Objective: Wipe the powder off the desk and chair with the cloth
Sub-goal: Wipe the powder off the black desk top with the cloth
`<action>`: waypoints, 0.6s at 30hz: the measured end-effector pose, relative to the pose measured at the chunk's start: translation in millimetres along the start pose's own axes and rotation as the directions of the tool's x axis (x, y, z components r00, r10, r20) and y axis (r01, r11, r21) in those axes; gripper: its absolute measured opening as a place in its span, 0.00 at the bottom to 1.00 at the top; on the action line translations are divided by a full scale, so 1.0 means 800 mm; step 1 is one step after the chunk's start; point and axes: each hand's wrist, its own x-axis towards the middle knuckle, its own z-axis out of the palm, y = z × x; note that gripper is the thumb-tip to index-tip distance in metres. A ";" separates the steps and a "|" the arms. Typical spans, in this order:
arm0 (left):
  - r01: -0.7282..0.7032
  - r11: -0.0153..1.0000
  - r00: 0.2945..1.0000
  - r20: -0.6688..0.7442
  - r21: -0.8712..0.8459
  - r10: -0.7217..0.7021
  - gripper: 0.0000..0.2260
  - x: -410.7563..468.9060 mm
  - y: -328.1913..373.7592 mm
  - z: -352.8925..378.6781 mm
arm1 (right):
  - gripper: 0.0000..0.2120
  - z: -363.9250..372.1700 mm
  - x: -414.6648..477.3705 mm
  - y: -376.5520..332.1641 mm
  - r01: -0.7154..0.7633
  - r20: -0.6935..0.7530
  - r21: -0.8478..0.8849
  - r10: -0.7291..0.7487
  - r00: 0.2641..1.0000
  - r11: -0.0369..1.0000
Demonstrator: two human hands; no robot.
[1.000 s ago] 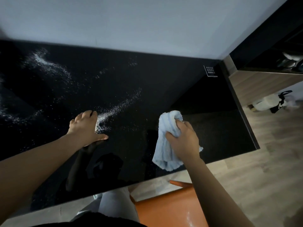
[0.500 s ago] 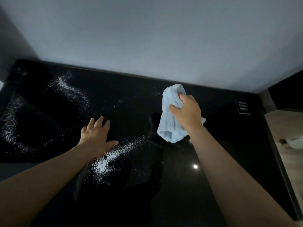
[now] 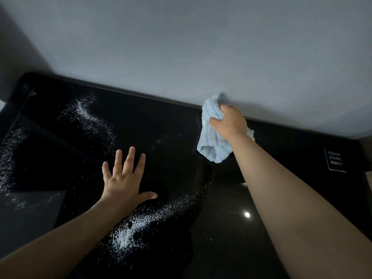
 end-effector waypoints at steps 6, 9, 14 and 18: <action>0.009 0.998 1.000 0.006 0.062 -0.009 0.53 0.002 0.002 0.001 | 0.19 0.020 0.015 0.004 -0.041 0.063 -0.007 0.041 0.997 0.999; 0.006 0.997 1.000 0.018 0.072 -0.007 0.53 0.004 0.003 -0.001 | 0.19 0.020 0.013 0.006 -0.026 0.069 -0.051 0.030 0.997 0.998; -0.004 0.998 1.000 0.020 0.063 0.003 0.53 0.002 0.003 -0.003 | 0.24 0.024 -0.005 0.006 -0.007 0.058 -0.061 0.010 0.998 0.998; -0.004 0.999 1.000 0.024 0.052 0.003 0.53 0.002 0.002 -0.004 | 0.23 0.028 -0.026 0.008 0.032 0.030 -0.059 -0.030 0.999 0.998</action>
